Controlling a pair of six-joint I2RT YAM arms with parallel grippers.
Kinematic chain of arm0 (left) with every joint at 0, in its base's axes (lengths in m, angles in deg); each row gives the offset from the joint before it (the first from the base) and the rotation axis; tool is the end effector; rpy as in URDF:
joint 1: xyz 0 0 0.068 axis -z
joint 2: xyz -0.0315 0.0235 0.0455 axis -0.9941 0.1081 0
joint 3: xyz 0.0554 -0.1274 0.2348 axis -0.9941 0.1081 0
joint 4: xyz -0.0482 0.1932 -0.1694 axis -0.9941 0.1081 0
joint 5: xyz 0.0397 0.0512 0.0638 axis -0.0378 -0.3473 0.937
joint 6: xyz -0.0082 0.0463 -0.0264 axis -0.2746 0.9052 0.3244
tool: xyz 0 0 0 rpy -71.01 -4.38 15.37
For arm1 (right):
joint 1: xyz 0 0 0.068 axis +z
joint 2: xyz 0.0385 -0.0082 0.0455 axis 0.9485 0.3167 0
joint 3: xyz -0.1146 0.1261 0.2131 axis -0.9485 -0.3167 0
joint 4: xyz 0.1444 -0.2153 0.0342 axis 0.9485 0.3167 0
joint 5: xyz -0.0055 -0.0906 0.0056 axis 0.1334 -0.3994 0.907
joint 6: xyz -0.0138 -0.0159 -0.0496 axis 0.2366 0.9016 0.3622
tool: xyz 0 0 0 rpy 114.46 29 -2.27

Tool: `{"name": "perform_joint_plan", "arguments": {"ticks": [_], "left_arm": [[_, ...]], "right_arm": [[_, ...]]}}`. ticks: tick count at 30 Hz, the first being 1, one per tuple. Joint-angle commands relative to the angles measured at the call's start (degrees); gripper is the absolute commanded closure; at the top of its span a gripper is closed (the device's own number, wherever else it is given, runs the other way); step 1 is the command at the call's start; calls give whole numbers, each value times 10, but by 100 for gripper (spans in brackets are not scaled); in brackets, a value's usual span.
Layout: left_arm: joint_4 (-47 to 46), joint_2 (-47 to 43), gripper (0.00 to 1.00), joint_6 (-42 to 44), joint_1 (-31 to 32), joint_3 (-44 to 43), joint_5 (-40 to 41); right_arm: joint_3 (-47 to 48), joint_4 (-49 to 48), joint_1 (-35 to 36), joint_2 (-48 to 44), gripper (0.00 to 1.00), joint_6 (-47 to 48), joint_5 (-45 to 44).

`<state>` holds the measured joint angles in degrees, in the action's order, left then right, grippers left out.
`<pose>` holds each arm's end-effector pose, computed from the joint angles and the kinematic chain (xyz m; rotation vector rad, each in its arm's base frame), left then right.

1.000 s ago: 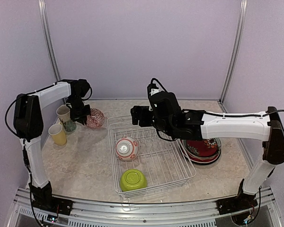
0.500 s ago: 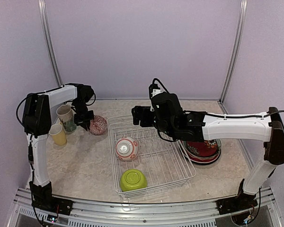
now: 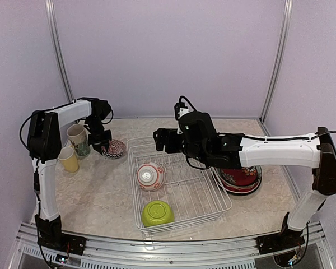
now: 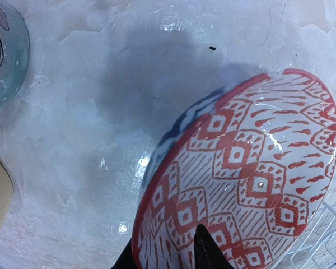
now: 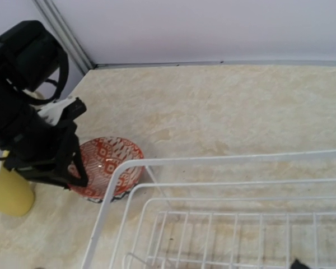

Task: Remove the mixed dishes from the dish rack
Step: Place the bowl at the center of the board, then adjust the bowl on the dish rack.

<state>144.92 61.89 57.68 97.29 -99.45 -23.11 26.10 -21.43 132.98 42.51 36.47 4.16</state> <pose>0.4155 -0.1007 0.2008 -0.4192 3.0708 -0.0642 0.2042 0.3420 0.3022 -0.1215 1.9397 0.7082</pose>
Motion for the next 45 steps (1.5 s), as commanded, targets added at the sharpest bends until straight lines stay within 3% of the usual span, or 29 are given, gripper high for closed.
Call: {"name": "perform_joint_plan", "arguments": {"ticks": [1, 11, 16, 23, 32, 45], "left_arm": [[9, -22, 72, 7, -4, -9, 11], [-13, -118, 54, 20, -3, 24, 12], [-17, -147, 50, 22, -2, 25, 12], [-72, -214, 37, 35, 17, 62, -21], [-139, -297, 25, 43, 45, 111, -42], [-160, -339, 20, 42, 52, 127, -60]], "right_arm": [[-23, -5, -16, -2, 7, -21, 57], [-65, -12, -36, 5, 4, -29, 196], [-81, -12, -37, 19, 2, -42, 245], [-105, -47, -38, 49, 1, -82, 334], [-145, -81, -39, 51, 0, -128, 360], [-144, -146, -52, 114, 0, -221, 360]]}}
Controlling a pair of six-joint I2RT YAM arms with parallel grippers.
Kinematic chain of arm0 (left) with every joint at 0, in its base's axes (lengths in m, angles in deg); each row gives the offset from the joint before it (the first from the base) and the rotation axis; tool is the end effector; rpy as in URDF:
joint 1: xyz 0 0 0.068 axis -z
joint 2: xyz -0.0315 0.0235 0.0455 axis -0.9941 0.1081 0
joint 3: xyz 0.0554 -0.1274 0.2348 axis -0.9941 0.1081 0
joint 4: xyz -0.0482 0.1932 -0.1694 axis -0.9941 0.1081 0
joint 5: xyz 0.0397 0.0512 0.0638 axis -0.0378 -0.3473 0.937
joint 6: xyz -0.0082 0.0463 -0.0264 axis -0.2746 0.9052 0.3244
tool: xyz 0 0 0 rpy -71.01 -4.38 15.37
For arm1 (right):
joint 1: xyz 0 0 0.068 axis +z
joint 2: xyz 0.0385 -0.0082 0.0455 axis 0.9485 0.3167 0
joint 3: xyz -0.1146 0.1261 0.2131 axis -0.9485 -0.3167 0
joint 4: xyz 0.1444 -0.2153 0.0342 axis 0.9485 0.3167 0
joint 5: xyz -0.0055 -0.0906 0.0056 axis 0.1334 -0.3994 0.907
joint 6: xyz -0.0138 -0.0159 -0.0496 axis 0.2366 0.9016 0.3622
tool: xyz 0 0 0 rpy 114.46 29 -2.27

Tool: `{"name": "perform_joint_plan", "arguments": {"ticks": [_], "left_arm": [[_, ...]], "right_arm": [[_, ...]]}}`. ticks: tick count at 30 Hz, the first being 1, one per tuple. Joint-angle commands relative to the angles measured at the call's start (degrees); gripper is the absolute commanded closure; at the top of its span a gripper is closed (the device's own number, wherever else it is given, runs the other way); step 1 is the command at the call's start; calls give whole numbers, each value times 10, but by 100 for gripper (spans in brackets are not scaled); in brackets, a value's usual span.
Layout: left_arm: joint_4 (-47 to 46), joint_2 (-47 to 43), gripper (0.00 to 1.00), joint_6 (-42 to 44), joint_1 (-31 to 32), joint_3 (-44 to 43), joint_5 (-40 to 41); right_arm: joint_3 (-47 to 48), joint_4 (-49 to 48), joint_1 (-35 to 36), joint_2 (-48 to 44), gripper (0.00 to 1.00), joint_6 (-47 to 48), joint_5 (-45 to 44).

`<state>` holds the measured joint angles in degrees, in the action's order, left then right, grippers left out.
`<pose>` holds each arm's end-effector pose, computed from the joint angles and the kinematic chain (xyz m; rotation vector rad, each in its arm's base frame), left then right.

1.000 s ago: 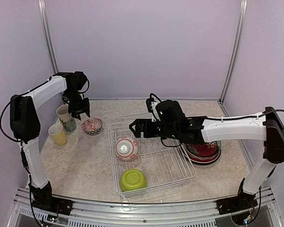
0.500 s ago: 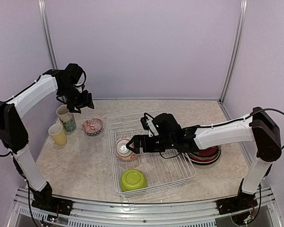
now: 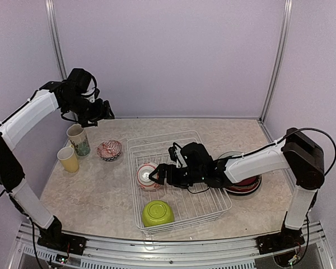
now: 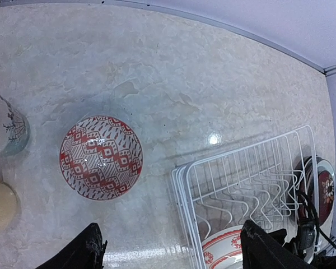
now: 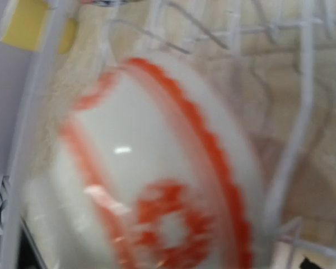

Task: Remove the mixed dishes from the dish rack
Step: Adjust the bowl on the dish rack.

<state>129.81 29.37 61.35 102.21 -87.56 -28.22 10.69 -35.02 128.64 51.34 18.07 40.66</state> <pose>0.3222 -0.1117 0.3616 -0.1035 2.5129 -0.4623 0.2092 0.3349 0.1761 -0.1864 2.3914 1.2465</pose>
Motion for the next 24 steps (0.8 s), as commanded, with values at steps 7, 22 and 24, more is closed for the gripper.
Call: {"name": "perform_joint_plan", "arguments": {"ticks": [7, 22, 24], "left_arm": [[-7, -15, 19, 4, 2, 7, -15], [-5, -8, 18, 0, 4, 6, -35], [-4, -7, 18, 0, 4, 6, -34]], "right_arm": [[35, 29, -7, 33, 3, -47, -45], [61, 32, -2, 57, 24, -65, -47], [63, 35, 0, 61, 26, -63, -45]]}}
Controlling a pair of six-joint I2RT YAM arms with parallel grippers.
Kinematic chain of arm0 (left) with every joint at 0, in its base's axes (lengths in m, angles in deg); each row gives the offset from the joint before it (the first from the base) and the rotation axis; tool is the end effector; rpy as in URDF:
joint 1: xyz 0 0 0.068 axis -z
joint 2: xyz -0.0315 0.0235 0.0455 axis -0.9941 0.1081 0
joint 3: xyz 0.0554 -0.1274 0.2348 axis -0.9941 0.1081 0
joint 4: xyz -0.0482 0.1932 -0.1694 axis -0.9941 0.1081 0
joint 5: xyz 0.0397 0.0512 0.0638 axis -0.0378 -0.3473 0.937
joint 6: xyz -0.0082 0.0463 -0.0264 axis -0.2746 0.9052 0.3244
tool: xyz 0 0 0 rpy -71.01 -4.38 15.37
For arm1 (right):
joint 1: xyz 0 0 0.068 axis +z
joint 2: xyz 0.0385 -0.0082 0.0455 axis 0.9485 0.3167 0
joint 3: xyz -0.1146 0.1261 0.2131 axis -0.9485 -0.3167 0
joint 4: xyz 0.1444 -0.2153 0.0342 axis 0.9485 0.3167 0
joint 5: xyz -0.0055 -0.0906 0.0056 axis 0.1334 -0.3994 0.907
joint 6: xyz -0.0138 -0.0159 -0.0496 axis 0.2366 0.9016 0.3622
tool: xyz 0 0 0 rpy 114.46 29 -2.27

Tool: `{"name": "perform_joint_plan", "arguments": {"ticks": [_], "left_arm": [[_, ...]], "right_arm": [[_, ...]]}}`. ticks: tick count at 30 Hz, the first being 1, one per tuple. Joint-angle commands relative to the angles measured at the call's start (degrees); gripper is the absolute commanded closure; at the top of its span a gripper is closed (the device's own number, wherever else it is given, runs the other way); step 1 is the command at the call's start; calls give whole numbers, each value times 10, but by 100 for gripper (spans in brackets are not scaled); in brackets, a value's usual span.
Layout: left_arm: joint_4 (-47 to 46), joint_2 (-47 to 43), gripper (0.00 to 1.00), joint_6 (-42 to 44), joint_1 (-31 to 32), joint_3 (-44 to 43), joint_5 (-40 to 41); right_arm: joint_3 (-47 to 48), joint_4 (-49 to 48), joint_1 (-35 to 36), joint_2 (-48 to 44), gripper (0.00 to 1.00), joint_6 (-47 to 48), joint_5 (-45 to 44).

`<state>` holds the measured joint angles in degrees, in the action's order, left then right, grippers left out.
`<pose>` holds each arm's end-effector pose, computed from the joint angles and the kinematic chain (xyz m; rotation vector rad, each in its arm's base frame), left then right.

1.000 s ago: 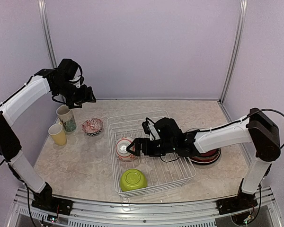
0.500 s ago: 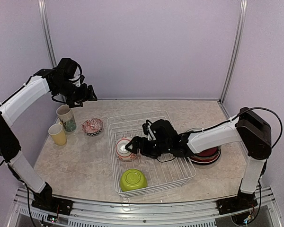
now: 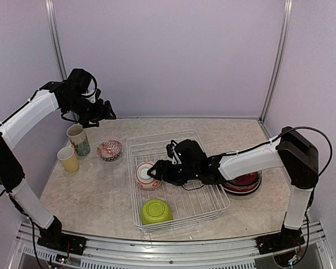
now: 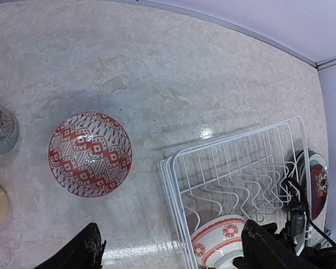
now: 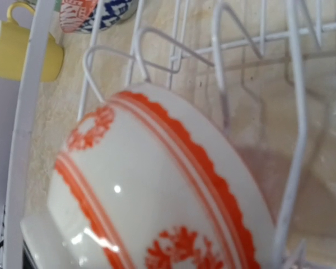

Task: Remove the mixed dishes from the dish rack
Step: Adjust the bowl on the dish rack.

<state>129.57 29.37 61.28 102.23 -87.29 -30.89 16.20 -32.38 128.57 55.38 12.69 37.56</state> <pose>0.3218 -0.1134 0.3606 -0.0842 2.5219 -0.5188 0.2223 0.3507 0.1741 -0.0337 2.4226 1.2243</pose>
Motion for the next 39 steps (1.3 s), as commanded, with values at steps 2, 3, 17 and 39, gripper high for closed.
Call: {"name": "perform_joint_plan", "arguments": {"ticks": [2, 3, 17, 39], "left_arm": [[-3, -6, 18, 1, 4, 3, -8], [-2, -5, 18, 1, 5, 4, -8], [-2, 6, 18, 1, 18, 3, -9], [-2, 12, 18, 3, 28, 5, 1]], "right_arm": [[9, 14, 1, 20, 27, -8, -17], [7, 14, 2, 18, 28, -7, -18], [-16, -27, 16, -36, 44, 33, -45], [38, 246, 71, -135, 48, 172, -263]]}}
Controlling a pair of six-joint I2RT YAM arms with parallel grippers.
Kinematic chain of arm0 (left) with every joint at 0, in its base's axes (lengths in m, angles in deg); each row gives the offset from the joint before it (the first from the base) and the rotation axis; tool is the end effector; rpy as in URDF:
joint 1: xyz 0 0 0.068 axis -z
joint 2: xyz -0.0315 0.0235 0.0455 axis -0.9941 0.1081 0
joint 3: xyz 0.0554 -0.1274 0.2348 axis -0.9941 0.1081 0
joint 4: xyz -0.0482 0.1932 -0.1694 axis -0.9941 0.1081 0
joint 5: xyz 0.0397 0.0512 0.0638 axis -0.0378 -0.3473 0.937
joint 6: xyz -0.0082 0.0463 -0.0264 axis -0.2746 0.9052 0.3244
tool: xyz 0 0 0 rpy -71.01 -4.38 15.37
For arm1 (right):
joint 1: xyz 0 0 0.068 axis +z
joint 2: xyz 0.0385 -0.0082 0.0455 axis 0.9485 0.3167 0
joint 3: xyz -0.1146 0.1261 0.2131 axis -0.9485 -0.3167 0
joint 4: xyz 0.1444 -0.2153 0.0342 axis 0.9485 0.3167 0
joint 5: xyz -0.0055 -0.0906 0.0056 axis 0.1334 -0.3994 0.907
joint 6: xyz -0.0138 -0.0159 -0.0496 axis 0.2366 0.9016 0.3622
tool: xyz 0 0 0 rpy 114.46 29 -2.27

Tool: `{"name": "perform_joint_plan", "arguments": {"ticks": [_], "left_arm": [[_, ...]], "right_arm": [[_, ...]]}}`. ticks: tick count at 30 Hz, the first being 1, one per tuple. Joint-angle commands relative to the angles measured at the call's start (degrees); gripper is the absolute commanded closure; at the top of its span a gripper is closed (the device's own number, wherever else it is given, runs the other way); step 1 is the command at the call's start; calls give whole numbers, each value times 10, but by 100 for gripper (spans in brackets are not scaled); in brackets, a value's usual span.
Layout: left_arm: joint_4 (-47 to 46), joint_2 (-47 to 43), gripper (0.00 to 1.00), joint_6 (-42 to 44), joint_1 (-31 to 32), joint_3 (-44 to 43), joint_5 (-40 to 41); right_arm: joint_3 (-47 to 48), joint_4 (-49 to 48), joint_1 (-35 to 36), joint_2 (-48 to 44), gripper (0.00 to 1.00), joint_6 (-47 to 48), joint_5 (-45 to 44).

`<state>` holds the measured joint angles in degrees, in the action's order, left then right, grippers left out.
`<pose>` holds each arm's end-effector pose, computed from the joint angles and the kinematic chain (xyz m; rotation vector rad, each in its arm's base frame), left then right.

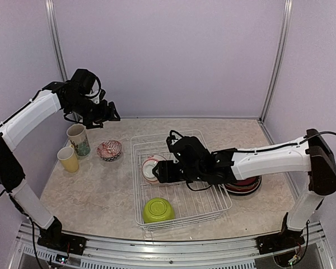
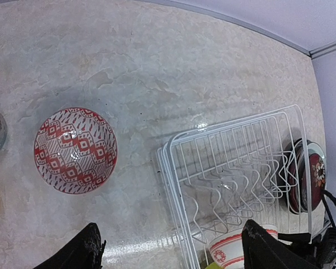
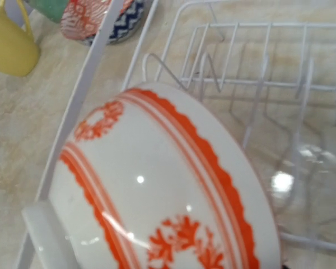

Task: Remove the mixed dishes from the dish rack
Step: Adjust the bowl on the dish rack.

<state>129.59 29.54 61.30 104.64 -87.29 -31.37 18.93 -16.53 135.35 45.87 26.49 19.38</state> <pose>0.3172 -0.1273 0.3597 -0.0274 2.5331 -0.5443 0.1790 0.3483 0.2281 -0.2509 2.2949 0.8408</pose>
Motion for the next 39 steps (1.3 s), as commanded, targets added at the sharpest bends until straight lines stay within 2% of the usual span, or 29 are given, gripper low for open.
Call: {"name": "perform_joint_plan", "arguments": {"ticks": [1, 5, 8, 18, 25, 31, 33, 35, 36, 39], "left_arm": [[-1, 11, 18, 3, 4, 5, 6], [-2, 12, 18, 3, 7, 4, 4], [-2, 12, 18, 3, 10, 5, 4], [-1, 12, 18, 4, 15, 3, 9], [0, 16, 18, 4, 18, 3, 8], [0, 17, 18, 4, 19, 3, 8], [1, 16, 18, 4, 20, 2, 9], [1, 16, 18, 4, 21, 2, 10], [1, 15, 18, 4, 21, 2, 10], [1, 14, 18, 4, 21, 3, 9]], "right_arm": [[10, 107, 4, -48, 48, 38, -90], [9, 187, 12, -76, 48, 52, -119], [-4, 202, 18, -106, 47, 70, -101], [4, 388, 36, -128, 48, 17, -176], [86, 508, 71, -30, 48, -28, -242], [159, 585, 85, 78, 47, -30, -254], [168, 573, 89, 89, 40, -13, -243], [167, 545, 92, 85, 22, 8, -225], [159, 518, 92, 79, 17, 20, -211], [126, 440, 92, 44, 10, 51, -160]]}}
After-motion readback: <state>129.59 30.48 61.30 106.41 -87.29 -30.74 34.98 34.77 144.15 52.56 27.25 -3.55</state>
